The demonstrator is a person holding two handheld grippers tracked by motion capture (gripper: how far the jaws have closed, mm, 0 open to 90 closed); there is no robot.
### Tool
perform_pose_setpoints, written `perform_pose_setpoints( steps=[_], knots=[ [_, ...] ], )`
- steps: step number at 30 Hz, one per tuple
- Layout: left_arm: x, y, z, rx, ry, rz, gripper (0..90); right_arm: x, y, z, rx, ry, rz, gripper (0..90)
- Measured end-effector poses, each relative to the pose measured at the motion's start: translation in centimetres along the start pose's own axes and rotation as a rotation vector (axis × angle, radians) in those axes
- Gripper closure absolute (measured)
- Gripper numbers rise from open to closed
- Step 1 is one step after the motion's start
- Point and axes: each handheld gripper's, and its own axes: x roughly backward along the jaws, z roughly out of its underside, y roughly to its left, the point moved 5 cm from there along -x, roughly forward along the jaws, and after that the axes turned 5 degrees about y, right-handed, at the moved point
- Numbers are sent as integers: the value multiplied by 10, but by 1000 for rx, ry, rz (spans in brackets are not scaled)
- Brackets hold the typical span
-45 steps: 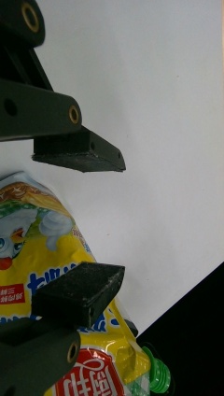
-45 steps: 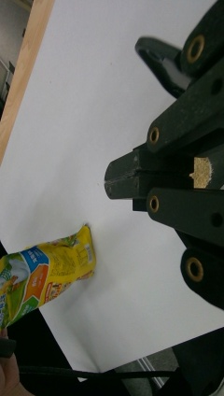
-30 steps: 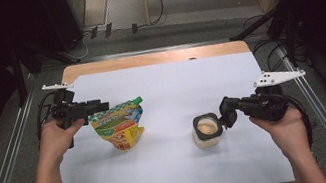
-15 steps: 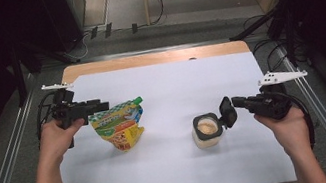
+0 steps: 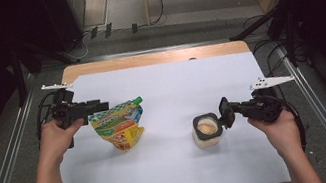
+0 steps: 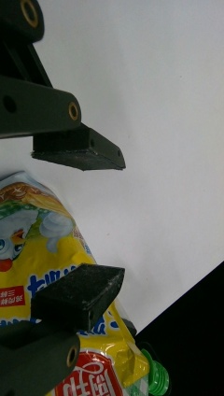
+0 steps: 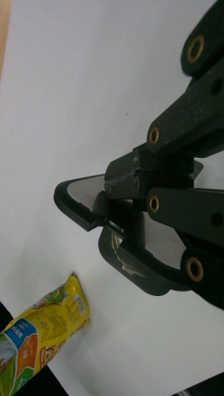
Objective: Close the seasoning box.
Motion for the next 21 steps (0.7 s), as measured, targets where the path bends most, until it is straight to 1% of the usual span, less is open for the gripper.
perform_pose_setpoints(
  steps=[4, 7, 12, 15, 16, 18, 21],
  knots=[
    [0, 1, 0, 9, -3, 6, 413, -3, 1, 0, 0, -2, -7, 900],
    [1, 1, 0, 11, -5, 3, 410, -7, 4, 1, -2, -4, -30, 900],
    [1, 2, 0, 15, -8, 1, 411, -12, 9, 1, 11, 3, -36, 900],
    [1, 2, 0, 12, -5, 0, 411, -13, 10, 1, 11, 4, -45, 900],
    [1, 2, 0, 11, -4, 0, 411, -14, 10, 1, 8, 0, -58, 900],
    [0, 2, 0, 12, -1, 0, 410, -15, 12, 1, 5, 2, -66, 900],
    [0, 2, 1, 9, 2, 0, 409, -17, 15, 1, 9, 8, -70, 900]
  ],
)
